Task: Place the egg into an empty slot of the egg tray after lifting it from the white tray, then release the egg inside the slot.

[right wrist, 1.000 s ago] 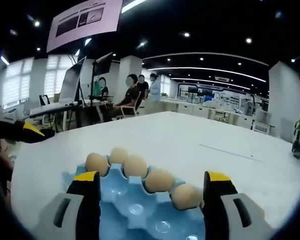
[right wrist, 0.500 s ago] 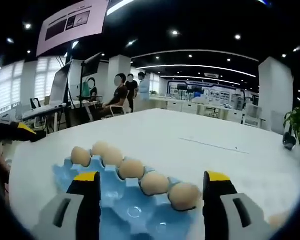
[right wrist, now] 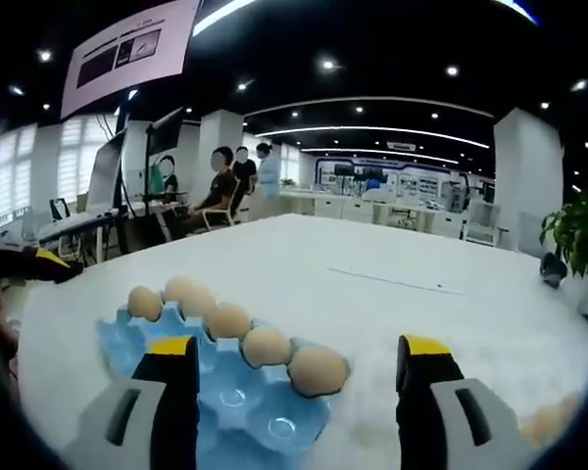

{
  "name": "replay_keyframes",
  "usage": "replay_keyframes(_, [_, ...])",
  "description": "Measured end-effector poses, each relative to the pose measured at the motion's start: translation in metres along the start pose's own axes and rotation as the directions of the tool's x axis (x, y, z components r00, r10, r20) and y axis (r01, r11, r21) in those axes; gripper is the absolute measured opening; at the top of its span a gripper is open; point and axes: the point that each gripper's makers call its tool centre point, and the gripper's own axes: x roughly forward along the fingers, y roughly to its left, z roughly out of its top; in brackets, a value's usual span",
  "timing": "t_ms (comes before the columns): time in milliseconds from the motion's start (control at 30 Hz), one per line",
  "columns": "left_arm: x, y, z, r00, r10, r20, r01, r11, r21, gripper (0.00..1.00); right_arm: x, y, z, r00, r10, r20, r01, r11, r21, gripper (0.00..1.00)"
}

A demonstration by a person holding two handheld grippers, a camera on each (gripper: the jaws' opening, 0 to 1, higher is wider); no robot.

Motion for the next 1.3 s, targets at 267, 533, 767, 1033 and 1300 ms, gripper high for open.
replay_keyframes(267, [0.005, -0.005, 0.0, 1.0, -0.014, -0.004, 0.014, 1.0, 0.007, 1.0, -0.013, -0.024, -0.007, 0.999, -0.049, -0.01, 0.049, 0.998, 0.038, 0.85])
replay_keyframes(533, [0.006, -0.006, 0.002, 1.0, -0.017, 0.007, 0.016, 1.0, 0.007, 1.0, -0.022, -0.044, -0.013, 0.995, -0.098, -0.014, 0.098, 0.993, 0.06, 0.85])
replay_keyframes(767, [0.007, -0.007, 0.002, 1.0, -0.017, 0.002, 0.017, 1.0, 0.009, 1.0, -0.035, -0.062, -0.024, 0.991, -0.134, -0.031, 0.136, 0.987, 0.089, 0.83])
replay_keyframes(1033, [0.009, -0.008, 0.004, 1.0, -0.015, 0.01, 0.014, 1.0, 0.011, 0.99, -0.041, -0.071, -0.028, 0.987, -0.159, -0.037, 0.162, 0.982, 0.096, 0.79])
replay_keyframes(1300, [0.008, -0.008, 0.002, 1.0, -0.016, 0.012, 0.016, 1.0, 0.007, 1.0, -0.053, -0.079, -0.031, 0.98, -0.196, -0.037, 0.199, 0.973, 0.117, 0.66])
